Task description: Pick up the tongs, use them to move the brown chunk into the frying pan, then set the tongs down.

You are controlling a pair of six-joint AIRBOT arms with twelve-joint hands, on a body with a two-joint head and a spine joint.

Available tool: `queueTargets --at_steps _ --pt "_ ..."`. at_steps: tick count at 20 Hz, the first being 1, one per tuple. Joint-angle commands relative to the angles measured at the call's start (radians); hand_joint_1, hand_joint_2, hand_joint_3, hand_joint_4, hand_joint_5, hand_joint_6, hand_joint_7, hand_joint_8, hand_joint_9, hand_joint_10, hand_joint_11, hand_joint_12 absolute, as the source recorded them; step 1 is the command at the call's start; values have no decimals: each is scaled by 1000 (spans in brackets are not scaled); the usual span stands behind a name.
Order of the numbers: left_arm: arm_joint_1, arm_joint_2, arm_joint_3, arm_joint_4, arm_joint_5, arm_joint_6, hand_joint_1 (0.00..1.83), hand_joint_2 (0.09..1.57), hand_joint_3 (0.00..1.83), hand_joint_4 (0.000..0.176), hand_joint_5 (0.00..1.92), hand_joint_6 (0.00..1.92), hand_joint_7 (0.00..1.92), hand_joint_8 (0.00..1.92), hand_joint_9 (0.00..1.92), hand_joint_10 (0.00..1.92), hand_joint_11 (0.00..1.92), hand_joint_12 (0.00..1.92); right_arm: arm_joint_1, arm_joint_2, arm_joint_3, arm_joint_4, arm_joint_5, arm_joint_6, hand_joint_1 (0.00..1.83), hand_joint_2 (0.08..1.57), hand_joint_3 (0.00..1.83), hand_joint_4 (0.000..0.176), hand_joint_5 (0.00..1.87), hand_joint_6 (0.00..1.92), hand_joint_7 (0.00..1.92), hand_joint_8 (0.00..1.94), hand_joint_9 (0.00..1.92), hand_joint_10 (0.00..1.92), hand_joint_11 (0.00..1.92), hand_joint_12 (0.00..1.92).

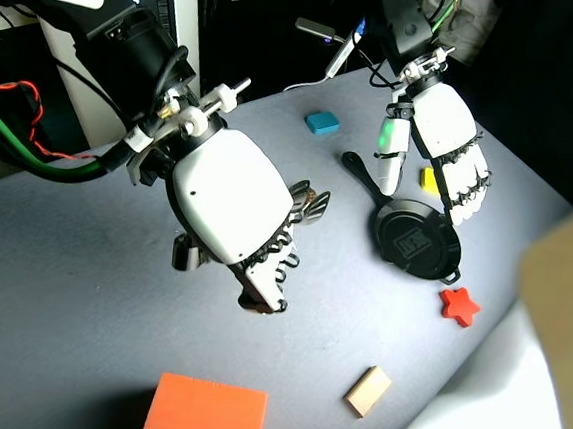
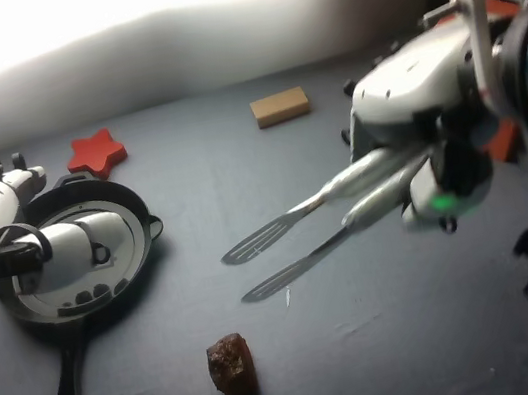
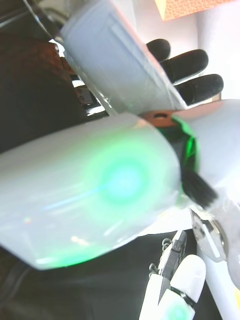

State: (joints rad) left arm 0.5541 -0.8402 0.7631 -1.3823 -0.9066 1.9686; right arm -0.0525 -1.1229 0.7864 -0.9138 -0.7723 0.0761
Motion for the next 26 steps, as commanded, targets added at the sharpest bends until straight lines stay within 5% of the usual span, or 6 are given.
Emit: queueTargets --at_steps 1,9,26 --pt "0 6 11 55 -73 -2 5 1228 1 0 165 7 179 3 155 5 0 513 7 2 -8 -74 6 28 1080 1148 0 0 747 5 820 6 599 470 127 1519" --pt "15 9 52 56 -51 -37 0 1218 0 0 163 6 183 7 161 8 0 539 -21 -29 -52 -90 -62 112 1054 1149 0 0 711 0 782 0 572 474 90 1538" --pt "15 21 87 106 -1 -76 0 1205 0 0 176 2 196 0 178 1 0 558 -54 -87 -43 -104 -66 122 1025 1161 5 0 672 0 735 1 465 575 6 1567"
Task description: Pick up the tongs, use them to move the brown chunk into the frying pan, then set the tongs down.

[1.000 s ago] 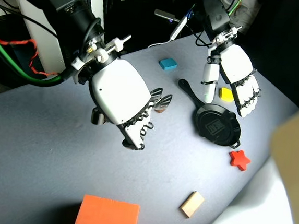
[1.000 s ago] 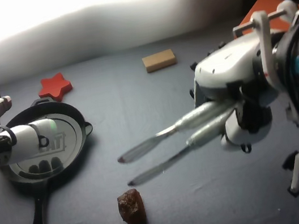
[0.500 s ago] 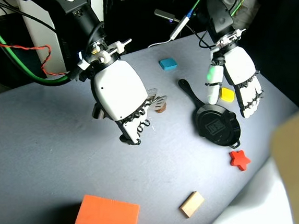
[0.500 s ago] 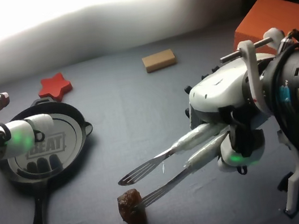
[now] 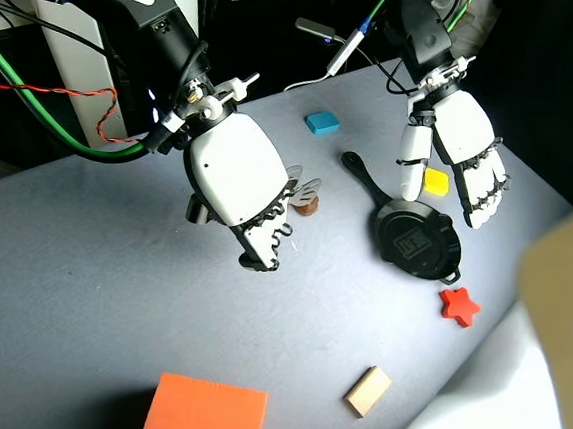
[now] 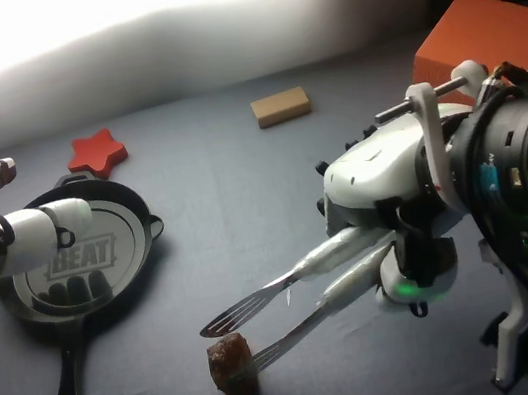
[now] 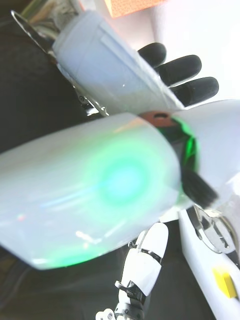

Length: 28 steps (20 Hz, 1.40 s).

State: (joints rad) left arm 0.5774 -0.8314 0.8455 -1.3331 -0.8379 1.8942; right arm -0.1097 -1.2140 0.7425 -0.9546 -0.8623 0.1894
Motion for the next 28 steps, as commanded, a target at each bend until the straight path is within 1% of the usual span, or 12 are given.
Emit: queueTargets --at_steps 1,3,5,7,11,14,15,17,22,25,26,28 --pt "-9 12 4 57 -69 -2 0 1205 0 0 178 3 204 2 185 3 0 577 1 1 4 -69 24 11 1018 1159 4 0 673 1 739 2 472 580 14 1571" --pt "-9 12 3 57 -69 -2 0 1212 2 0 180 1 203 0 185 1 0 584 -3 -5 14 -77 25 22 1026 1143 0 0 685 6 754 7 489 579 39 1552" --pt "-9 12 3 57 -69 -2 0 1206 0 0 174 2 193 3 176 4 0 539 -3 -7 18 -77 27 22 1020 1150 1 0 674 1 747 4 487 576 36 1548" --pt "-10 12 3 57 -69 -2 0 1204 0 0 178 3 197 3 180 5 0 583 -4 -10 19 -77 29 22 1026 1149 0 0 679 4 746 3 477 584 27 1565" --pt "-7 12 2 57 -69 -2 0 1213 2 0 176 1 197 1 177 2 0 585 -10 -12 19 -77 28 23 1020 1152 1 0 679 4 743 3 471 591 22 1568" --pt "-5 12 0 57 -69 -2 0 1228 6 0 166 2 182 1 159 0 0 526 -11 -12 19 -69 24 39 1029 1145 0 0 687 8 749 5 474 593 28 1563" --pt "-4 12 -1 57 -69 -2 3 1226 3 0 192 10 204 7 184 9 0 591 -10 -13 19 -66 20 48 1020 1149 0 0 676 3 741 1 465 602 12 1579" --pt "-3 12 -3 57 -69 -2 0 1228 2 0 166 2 185 2 162 3 0 526 -12 -13 19 -66 12 65 1022 1143 0 0 682 6 750 5 470 613 27 1571" --pt "-3 12 -4 57 -69 -2 0 1225 1 0 170 3 197 3 168 4 0 541 -21 -17 19 -66 11 67 1047 1128 0 0 687 8 751 5 469 611 31 1557" --pt "-3 12 -4 57 -69 -2 0 1218 0 0 154 3 187 1 161 3 0 530 -29 -19 18 -66 12 67 1005 1147 1 0 659 0 729 1 443 622 0 1571" --pt "-3 12 -4 57 -69 -2 0 1227 1 0 153 2 173 3 144 5 0 464 -30 -19 18 -66 13 67 1012 1140 0 0 668 4 737 4 449 625 4 1572" --pt "-3 12 -5 57 -69 -2 0 1223 0 0 156 2 177 3 152 7 0 514 -36 -20 18 -66 15 68 1017 1138 0 0 677 8 740 5 452 627 5 1574"
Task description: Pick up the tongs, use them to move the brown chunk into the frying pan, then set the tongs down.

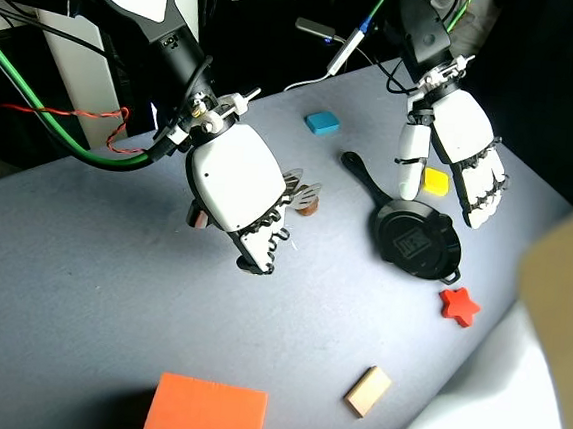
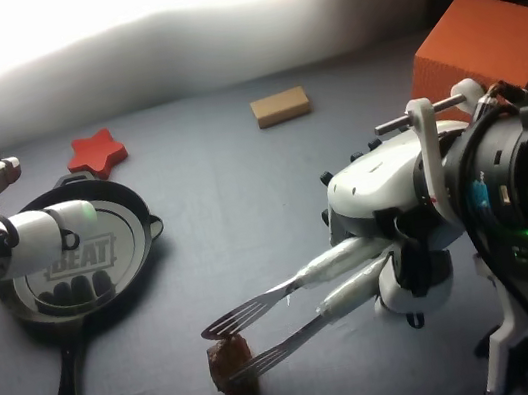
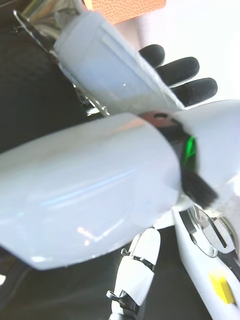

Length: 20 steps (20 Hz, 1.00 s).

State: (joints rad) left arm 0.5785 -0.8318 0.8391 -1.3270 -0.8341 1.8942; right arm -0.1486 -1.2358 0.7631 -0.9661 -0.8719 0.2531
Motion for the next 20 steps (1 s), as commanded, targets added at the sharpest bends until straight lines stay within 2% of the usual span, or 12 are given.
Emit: queueTargets --at_steps 1,3,7,14,20 --pt "-4 12 1 51 -73 -2 0 1222 0 0 151 0 174 1 149 6 0 516 1 1 -2 -55 27 4 1013 1142 0 0 678 8 739 5 453 626 10 1574" --pt "-5 12 1 51 -73 -2 0 1226 1 0 146 0 162 1 136 0 0 460 -2 -1 -1 -55 30 5 1026 1138 0 0 677 8 740 5 459 623 16 1569" --pt "-10 11 1 51 -73 -2 0 1224 0 0 166 5 186 5 161 8 0 559 -2 -12 14 -55 36 9 1025 1140 0 0 665 3 729 3 443 612 2 1563" --pt "-8 11 -1 50 -73 -2 0 1220 0 0 155 2 173 2 153 1 0 510 17 -12 27 -55 39 3 1009 1150 3 0 662 4 727 3 440 616 0 1566" --pt "-8 11 -2 51 -75 -2 0 1213 0 0 162 0 200 4 177 6 0 572 6 -13 27 -55 44 -4 1042 1130 0 0 672 9 736 6 451 632 3 1585"
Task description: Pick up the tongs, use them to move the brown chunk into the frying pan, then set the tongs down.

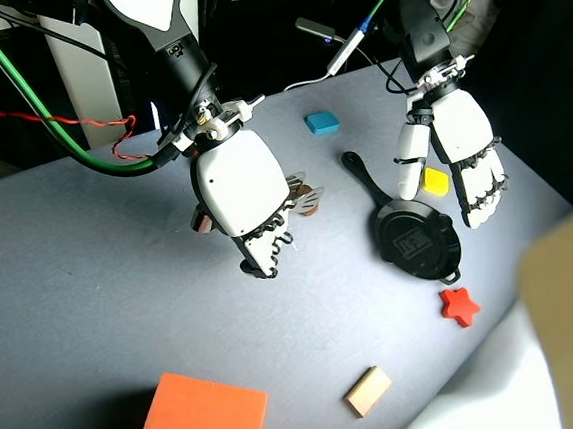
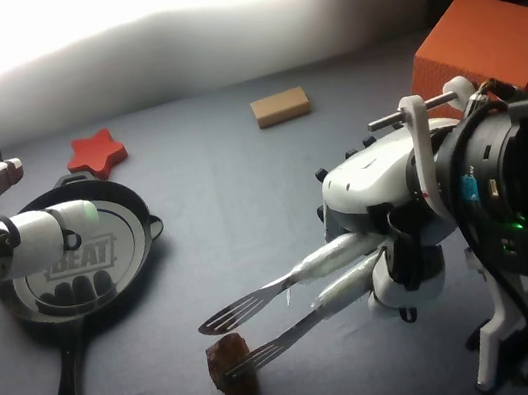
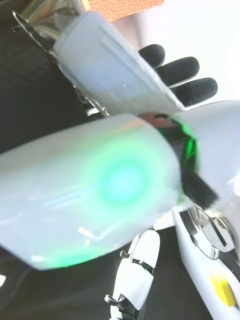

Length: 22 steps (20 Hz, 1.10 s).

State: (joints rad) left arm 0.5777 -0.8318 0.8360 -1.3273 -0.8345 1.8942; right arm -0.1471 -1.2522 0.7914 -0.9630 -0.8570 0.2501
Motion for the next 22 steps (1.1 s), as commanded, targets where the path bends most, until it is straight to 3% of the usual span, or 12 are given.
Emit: queueTargets --at_steps 1,8,22 --pt "-7 11 1 51 -74 -2 0 1210 0 0 171 4 199 3 176 5 0 573 2 3 -1 -58 30 -1 1042 1136 0 0 662 4 726 1 442 630 0 1586" --pt "-16 11 -5 51 -74 -2 0 1211 0 0 153 0 176 0 154 0 0 512 -14 2 2 -67 33 -1 1028 1146 4 0 661 5 727 0 443 622 3 1565" --pt "-14 12 -4 51 -74 -2 0 1211 0 0 176 3 206 2 188 4 0 614 -22 -15 24 -77 41 -6 1046 1144 1 0 752 43 831 28 562 579 114 1545"
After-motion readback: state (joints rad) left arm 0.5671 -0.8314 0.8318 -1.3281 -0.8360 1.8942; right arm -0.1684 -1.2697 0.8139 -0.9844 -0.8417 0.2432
